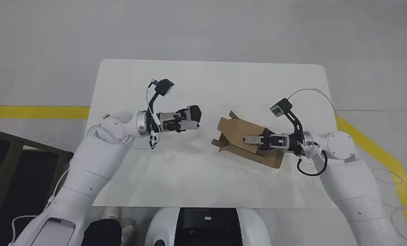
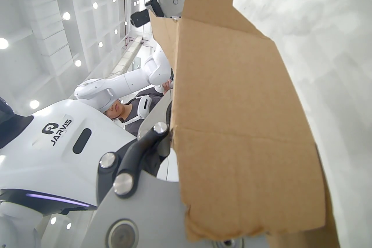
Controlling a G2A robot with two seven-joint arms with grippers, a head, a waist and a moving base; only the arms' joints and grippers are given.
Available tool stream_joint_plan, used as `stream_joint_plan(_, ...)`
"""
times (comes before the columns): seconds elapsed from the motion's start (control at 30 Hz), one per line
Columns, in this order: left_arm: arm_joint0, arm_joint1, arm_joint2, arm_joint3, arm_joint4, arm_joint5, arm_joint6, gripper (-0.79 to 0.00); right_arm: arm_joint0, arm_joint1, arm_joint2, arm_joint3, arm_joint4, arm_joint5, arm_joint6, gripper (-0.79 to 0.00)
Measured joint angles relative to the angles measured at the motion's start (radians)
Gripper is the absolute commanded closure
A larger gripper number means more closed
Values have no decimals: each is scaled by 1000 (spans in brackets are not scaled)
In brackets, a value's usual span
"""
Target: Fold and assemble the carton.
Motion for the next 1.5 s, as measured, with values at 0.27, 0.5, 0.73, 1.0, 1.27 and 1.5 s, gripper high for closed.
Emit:
stream_joint_plan(0.27,-45,83,173,2,106,-199,199,-785,0,0,0,0,0,0,0,0)
stream_joint_plan(0.5,-79,108,211,4,119,-220,221,-785,0,0,0,0,0,0,0,0)
stream_joint_plan(0.73,-78,108,211,4,119,-220,221,-785,0,0,0,0,0,0,0,0)
stream_joint_plan(1.0,-61,105,166,-48,311,-220,321,-785,0,0,0,0,0,0,0,0)
stream_joint_plan(1.27,43,109,95,-149,751,-220,653,-785,0,0,0,0,0,0,0,0)
stream_joint_plan(1.5,77,140,109,-139,1181,-220,1052,-785,0,0,0,0,0,0,0,0)
